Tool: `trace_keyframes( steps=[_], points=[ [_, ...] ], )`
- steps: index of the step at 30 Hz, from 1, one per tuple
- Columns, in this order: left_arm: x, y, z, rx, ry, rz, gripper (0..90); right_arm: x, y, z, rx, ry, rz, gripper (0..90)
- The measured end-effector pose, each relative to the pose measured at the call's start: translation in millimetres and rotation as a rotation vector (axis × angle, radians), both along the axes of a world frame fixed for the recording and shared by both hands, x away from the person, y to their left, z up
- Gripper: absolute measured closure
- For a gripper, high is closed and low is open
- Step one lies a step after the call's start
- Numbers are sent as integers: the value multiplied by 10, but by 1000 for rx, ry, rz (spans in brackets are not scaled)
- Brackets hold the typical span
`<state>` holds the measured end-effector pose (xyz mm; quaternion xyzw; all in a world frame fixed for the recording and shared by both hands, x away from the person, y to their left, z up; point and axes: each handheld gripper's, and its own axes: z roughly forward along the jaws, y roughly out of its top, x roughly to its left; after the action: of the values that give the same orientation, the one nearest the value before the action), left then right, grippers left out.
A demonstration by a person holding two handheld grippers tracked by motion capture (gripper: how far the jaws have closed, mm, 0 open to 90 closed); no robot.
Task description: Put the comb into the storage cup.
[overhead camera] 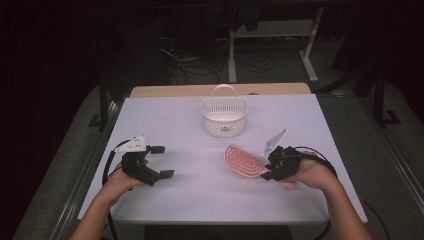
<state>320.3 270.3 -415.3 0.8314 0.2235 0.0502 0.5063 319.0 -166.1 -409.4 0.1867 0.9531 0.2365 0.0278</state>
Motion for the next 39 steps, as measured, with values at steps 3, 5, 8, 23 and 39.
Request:
trace_keyframes(
  steps=[3,5,8,23,39],
  points=[
    [-1,1,2,-1,0,0,0,13,-26,25,32,-12,-16,685],
    [-2,-1,2,-1,0,0,0,22,-44,39,50,-28,-30,684],
    [-3,-4,0,0,0,-1,0,33,-72,51,83,-39,-41,685],
    [-1,-9,-3,1,0,0,0,111,-194,69,282,-66,-119,684],
    [-1,-28,12,-8,3,8,0,136,-203,93,420,-165,-192,684]
  ],
)
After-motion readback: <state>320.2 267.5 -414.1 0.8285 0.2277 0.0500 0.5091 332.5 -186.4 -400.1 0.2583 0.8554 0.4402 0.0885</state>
